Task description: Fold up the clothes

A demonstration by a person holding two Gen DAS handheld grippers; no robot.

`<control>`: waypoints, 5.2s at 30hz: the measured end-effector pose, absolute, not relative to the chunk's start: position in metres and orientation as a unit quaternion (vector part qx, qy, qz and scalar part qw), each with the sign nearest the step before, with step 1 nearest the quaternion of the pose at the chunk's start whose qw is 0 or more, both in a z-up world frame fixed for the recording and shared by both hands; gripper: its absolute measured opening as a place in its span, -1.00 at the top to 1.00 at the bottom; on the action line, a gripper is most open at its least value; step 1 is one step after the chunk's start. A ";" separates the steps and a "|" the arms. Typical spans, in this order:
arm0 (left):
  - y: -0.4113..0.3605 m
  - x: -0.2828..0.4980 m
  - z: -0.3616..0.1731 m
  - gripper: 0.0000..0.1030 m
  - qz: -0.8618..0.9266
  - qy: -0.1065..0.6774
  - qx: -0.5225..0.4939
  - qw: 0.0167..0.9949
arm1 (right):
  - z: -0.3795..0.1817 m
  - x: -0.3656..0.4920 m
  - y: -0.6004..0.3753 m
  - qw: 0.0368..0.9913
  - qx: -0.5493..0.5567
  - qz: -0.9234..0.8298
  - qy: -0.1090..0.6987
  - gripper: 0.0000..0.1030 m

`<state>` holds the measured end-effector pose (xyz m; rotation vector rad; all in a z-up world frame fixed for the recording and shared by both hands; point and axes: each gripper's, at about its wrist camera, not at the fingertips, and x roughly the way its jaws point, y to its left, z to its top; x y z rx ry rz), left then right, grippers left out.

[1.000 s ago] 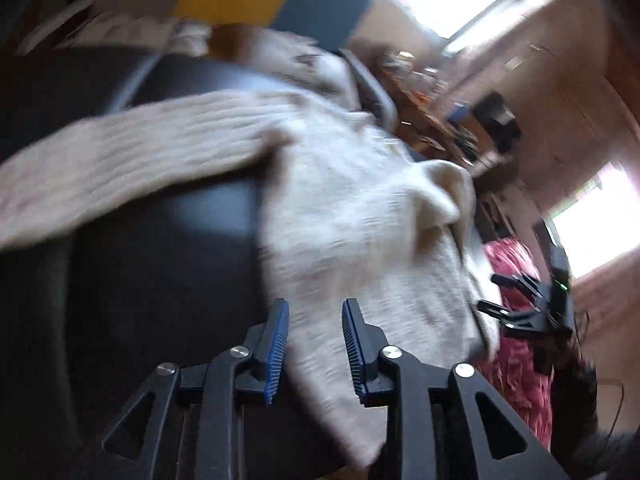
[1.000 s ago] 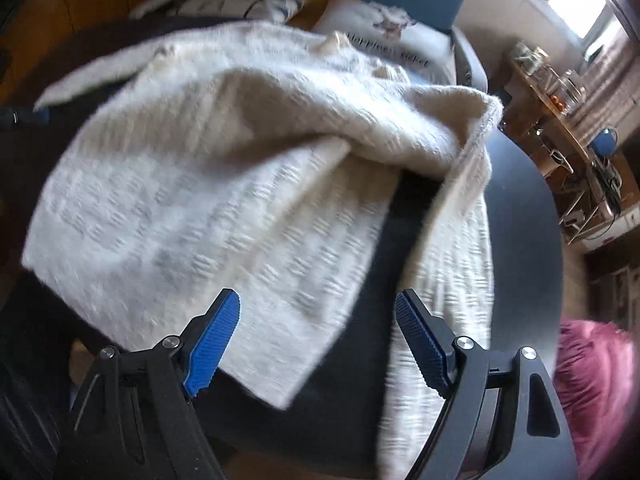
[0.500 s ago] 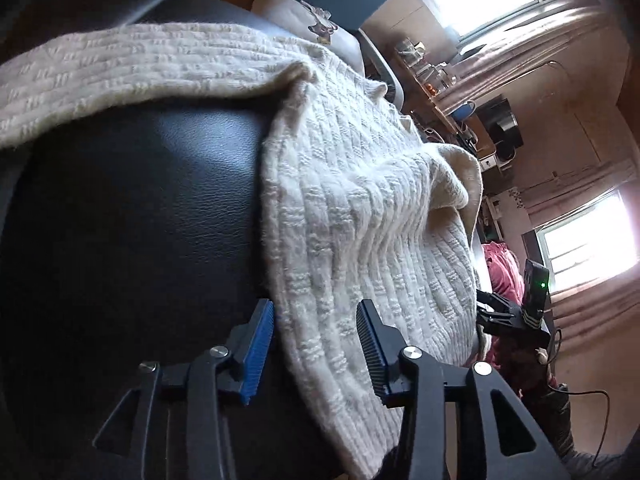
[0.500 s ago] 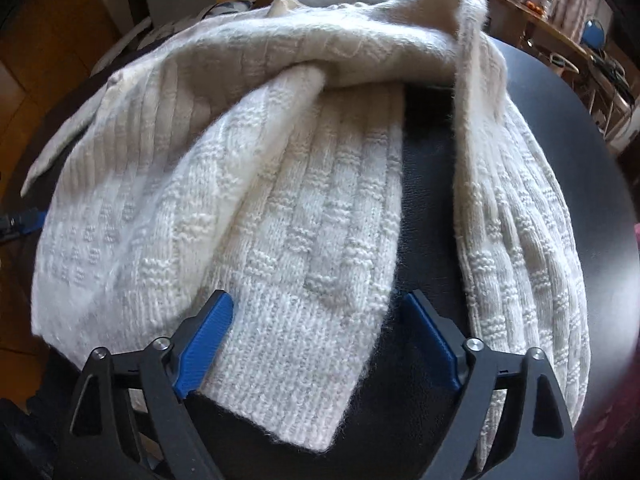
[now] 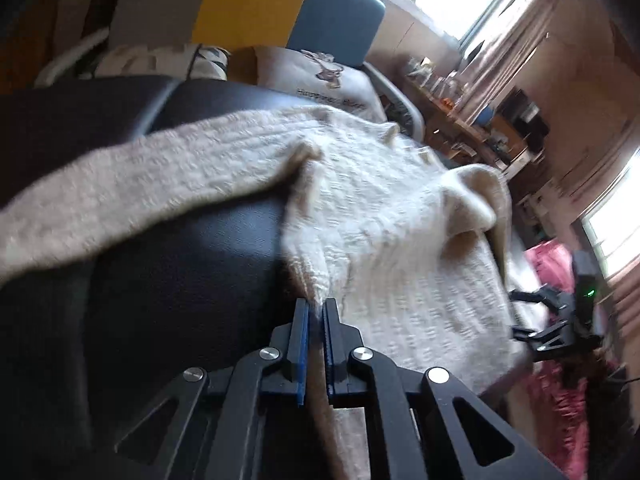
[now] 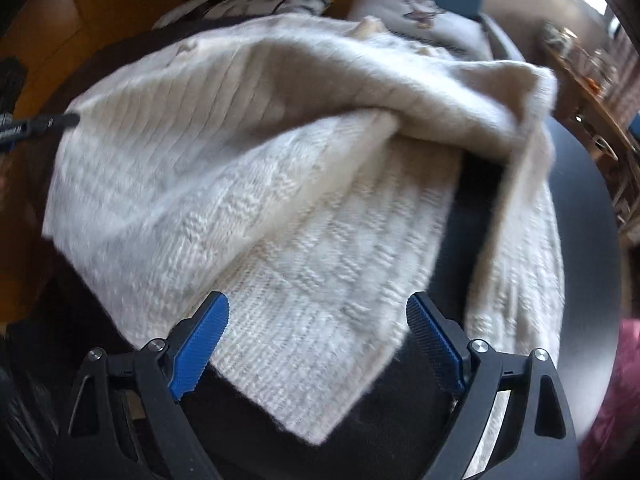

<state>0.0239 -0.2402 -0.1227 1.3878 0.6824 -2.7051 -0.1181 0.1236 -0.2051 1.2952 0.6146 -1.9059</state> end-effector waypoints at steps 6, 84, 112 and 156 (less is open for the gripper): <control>-0.250 0.028 -0.140 1.00 -0.859 0.162 0.484 0.053 | -0.225 -0.137 0.122 0.363 0.555 -0.711 0.232 -0.83; -0.497 0.061 -0.118 0.28 -0.870 0.154 0.455 0.108 | -0.215 -0.239 -0.172 0.319 0.517 -0.761 0.230 -1.00; -0.542 0.028 -0.151 0.56 -0.806 0.162 0.476 0.312 | -0.214 -0.219 -0.217 0.334 0.503 -0.765 0.221 -1.00; -0.258 0.024 -0.138 0.75 -0.870 0.090 0.484 0.032 | -0.201 -0.026 0.003 0.364 0.524 -0.747 0.186 -0.78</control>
